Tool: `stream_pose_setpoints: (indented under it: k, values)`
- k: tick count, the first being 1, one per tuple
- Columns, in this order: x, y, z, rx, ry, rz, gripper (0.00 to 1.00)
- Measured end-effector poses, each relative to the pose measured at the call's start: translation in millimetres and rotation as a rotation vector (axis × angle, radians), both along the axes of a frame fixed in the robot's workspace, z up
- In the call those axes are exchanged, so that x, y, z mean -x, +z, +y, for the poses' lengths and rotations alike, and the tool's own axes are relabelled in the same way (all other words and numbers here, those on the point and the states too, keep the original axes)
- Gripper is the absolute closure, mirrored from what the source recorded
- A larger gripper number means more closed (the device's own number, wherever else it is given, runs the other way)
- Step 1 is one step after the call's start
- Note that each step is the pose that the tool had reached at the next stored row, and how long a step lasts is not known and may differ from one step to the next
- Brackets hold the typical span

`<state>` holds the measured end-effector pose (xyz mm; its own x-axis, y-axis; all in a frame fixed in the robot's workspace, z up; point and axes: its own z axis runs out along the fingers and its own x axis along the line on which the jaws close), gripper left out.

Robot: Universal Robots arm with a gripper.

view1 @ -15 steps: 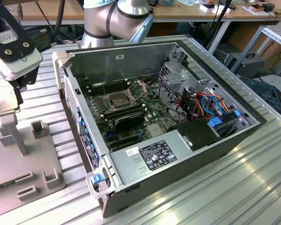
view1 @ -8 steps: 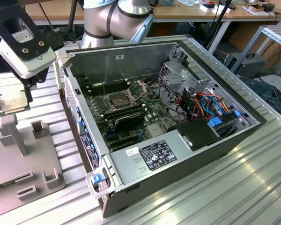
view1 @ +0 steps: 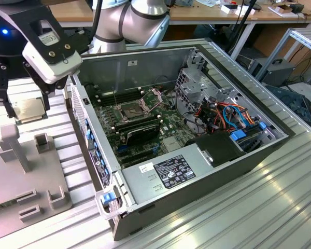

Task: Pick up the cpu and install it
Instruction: 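Pick up the cpu and move it towards the insertion slot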

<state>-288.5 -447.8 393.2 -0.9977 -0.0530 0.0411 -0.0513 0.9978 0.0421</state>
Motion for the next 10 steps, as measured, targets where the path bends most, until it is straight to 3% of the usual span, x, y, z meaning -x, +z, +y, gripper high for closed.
stream_pose_setpoints:
  k: [10]
  values:
    - [-23.3, 0.0, 0.0, 0.0, 0.0, 0.0, 0.47]
